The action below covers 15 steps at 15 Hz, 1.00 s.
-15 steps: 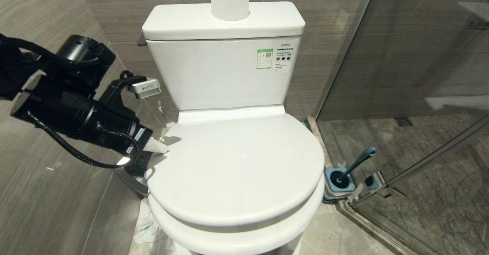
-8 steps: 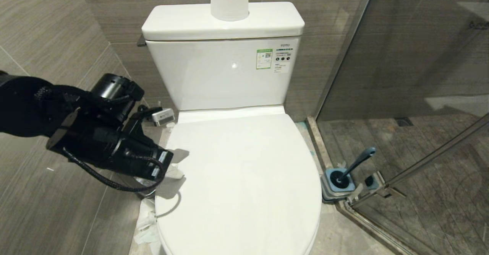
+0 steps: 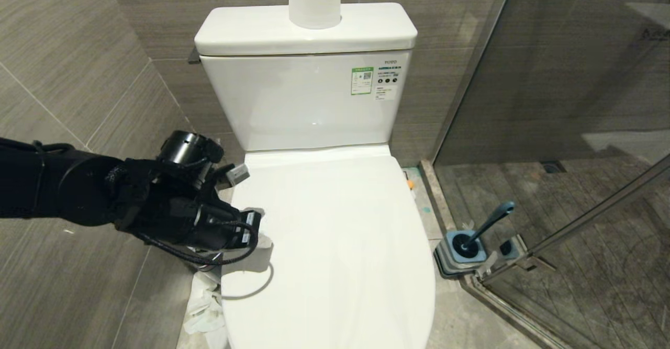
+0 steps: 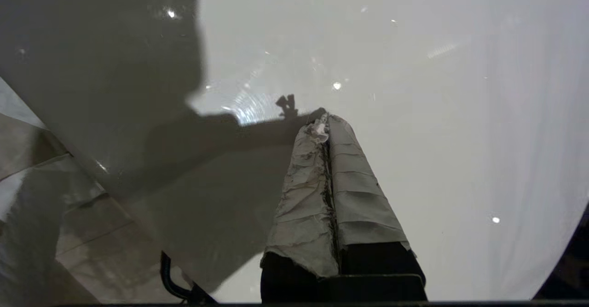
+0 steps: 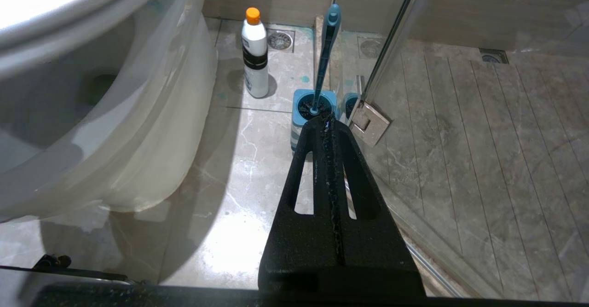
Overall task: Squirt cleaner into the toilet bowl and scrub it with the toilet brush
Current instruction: Close the toilet lid
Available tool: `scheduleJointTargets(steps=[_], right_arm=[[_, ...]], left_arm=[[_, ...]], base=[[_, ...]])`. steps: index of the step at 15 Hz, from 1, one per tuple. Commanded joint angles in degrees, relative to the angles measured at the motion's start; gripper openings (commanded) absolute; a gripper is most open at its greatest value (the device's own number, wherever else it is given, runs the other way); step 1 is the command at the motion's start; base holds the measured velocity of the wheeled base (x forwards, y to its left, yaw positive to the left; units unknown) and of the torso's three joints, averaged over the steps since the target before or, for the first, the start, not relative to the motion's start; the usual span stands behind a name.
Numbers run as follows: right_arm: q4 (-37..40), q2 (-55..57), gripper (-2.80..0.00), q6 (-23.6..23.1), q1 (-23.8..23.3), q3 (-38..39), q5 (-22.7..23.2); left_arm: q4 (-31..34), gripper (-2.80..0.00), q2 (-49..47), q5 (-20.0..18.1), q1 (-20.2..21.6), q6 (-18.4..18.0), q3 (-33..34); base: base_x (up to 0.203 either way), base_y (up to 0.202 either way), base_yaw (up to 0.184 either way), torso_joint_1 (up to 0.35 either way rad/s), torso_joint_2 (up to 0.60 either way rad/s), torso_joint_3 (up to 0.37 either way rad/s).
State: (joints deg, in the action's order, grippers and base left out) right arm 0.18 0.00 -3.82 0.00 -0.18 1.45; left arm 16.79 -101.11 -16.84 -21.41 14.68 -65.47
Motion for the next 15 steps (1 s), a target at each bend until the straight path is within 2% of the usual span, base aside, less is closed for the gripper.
scheduleJointTargets(steps=[1, 5, 9, 15], right_arm=[[0.0, 0.1, -2.8, 0.0, 0.0, 0.0, 0.0], [0.0, 0.1, -2.8, 0.0, 0.0, 0.0, 0.0], [0.0, 0.1, -2.8, 0.0, 0.0, 0.0, 0.0], [0.0, 0.1, -2.8, 0.0, 0.0, 0.0, 0.0]], left_arm=[[-3.5, -2.8, -2.5, 0.0, 0.0, 2.3, 2.4], [-9.1, -2.8, -5.0, 0.0, -0.4, 8.1, 4.6], [-9.2, -2.8, -6.7, 0.0, -0.4, 10.3, 5.9], [-10.1, -2.8, -8.1, 0.0, -0.5, 11.8, 6.4]], base=[[0.0, 0.0, 0.0, 0.0, 0.0, 0.0], [0.0, 0.0, 0.0, 0.0, 0.0, 0.0], [0.0, 0.0, 0.0, 0.0, 0.0, 0.0], [0.0, 0.0, 0.0, 0.0, 0.0, 0.0]])
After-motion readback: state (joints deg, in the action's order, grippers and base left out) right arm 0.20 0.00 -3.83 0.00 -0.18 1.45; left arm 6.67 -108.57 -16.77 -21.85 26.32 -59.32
